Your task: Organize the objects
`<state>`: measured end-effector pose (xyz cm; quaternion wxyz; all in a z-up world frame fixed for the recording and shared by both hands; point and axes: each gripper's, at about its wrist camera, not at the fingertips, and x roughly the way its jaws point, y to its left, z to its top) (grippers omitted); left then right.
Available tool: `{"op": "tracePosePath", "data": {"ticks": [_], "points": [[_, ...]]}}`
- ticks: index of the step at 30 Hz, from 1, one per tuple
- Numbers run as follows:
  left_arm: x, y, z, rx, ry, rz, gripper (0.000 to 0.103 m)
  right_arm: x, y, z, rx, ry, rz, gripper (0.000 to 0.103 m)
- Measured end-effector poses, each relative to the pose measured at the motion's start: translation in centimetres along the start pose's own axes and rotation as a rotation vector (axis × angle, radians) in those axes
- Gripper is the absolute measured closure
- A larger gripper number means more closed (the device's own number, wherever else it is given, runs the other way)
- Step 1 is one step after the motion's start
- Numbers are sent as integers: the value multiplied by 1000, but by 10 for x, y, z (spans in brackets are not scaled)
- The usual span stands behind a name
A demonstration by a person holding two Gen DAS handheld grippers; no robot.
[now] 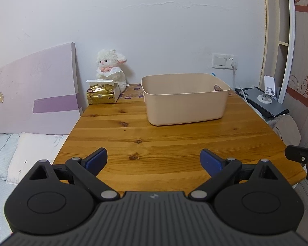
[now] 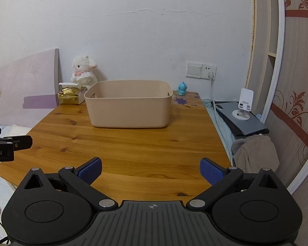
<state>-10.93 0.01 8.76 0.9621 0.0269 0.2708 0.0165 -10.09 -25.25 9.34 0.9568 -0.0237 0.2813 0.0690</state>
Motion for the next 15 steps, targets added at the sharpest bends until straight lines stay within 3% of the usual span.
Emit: {"op": "tracePosePath", "data": {"ticks": [15], "points": [[3, 0, 7, 2, -9, -16, 6, 13, 1, 2, -13, 35, -7, 0]]}}
